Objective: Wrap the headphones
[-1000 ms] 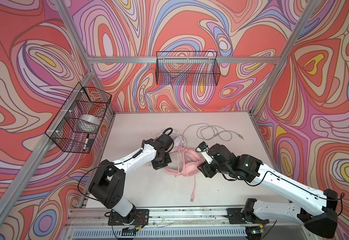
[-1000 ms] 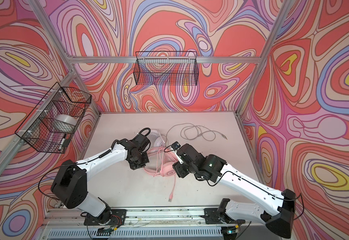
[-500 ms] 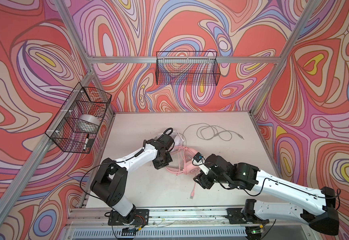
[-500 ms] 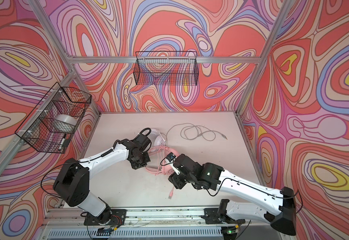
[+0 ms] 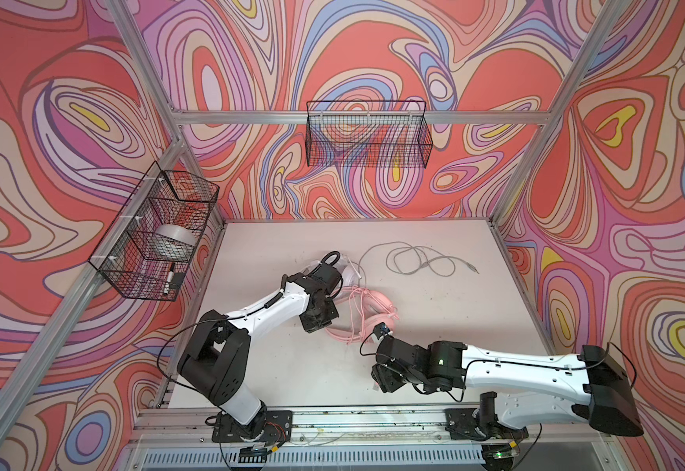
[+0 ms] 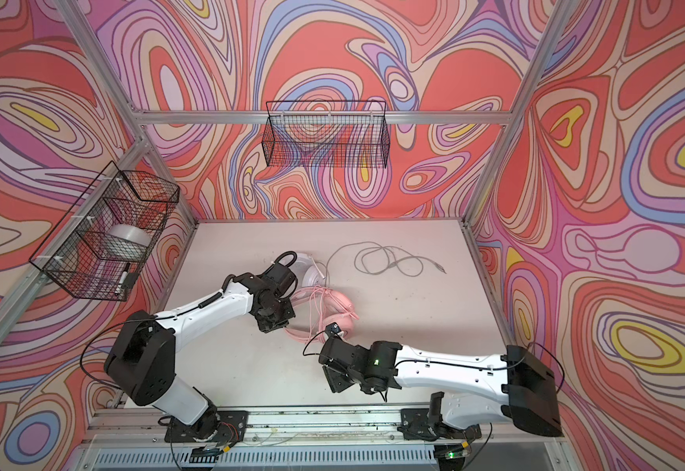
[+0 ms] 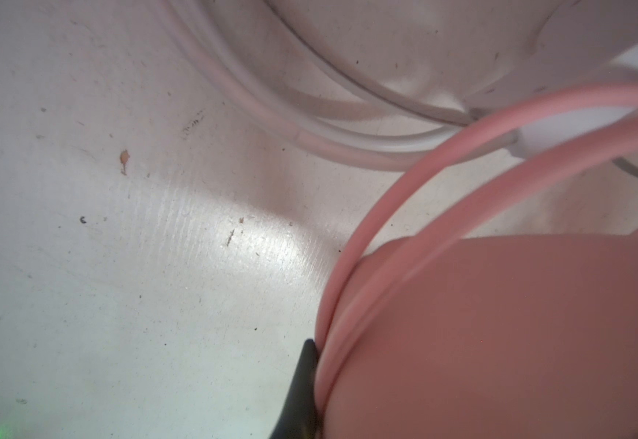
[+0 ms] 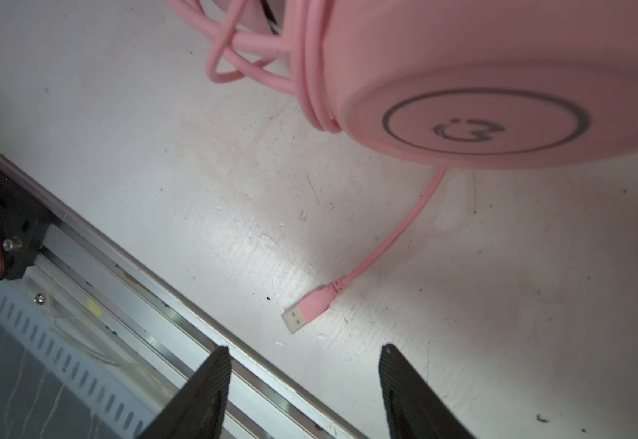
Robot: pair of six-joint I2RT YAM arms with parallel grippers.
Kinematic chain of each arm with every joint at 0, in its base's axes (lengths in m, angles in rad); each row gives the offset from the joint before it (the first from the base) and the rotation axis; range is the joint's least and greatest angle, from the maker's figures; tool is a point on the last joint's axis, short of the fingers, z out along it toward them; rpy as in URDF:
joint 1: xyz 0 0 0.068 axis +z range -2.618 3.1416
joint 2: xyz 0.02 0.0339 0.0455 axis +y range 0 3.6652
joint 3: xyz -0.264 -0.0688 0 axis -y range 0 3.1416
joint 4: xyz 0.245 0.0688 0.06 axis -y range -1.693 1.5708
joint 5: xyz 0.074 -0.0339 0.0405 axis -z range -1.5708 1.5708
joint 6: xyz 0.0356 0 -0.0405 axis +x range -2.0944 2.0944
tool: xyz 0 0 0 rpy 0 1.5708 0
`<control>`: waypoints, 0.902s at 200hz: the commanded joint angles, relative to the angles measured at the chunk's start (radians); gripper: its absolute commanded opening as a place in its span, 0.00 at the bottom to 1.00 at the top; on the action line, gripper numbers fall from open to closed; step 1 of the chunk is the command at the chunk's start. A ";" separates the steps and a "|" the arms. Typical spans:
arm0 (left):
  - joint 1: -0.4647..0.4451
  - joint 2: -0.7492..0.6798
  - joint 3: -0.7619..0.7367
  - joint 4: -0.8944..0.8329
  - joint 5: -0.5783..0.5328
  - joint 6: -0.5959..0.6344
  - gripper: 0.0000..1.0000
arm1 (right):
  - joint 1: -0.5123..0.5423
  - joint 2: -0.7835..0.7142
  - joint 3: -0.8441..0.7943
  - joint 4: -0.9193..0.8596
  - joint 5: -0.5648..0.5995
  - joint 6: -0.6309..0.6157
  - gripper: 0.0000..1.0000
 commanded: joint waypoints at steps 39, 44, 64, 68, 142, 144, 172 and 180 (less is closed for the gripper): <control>-0.006 -0.002 0.040 0.026 0.012 -0.018 0.00 | 0.005 0.105 -0.040 0.104 -0.011 0.235 0.62; -0.007 -0.002 0.041 0.025 0.010 -0.018 0.00 | 0.006 0.116 -0.040 0.107 -0.014 0.251 0.61; -0.007 -0.004 0.040 0.023 0.010 -0.017 0.00 | 0.005 0.144 -0.054 0.148 -0.034 0.307 0.59; -0.007 -0.005 0.040 0.023 0.007 -0.017 0.00 | 0.006 0.151 -0.055 0.154 -0.039 0.318 0.58; -0.007 -0.015 0.033 0.020 0.006 -0.014 0.00 | 0.006 0.293 -0.013 0.082 -0.122 0.378 0.49; -0.007 -0.015 0.033 0.019 0.006 -0.014 0.00 | 0.005 0.296 -0.013 0.082 -0.123 0.376 0.49; -0.009 -0.024 0.031 0.014 0.003 -0.012 0.00 | 0.004 0.320 -0.005 0.083 -0.136 0.367 0.38; -0.009 -0.027 0.030 0.014 0.004 -0.014 0.00 | 0.003 0.324 -0.007 0.081 -0.141 0.367 0.35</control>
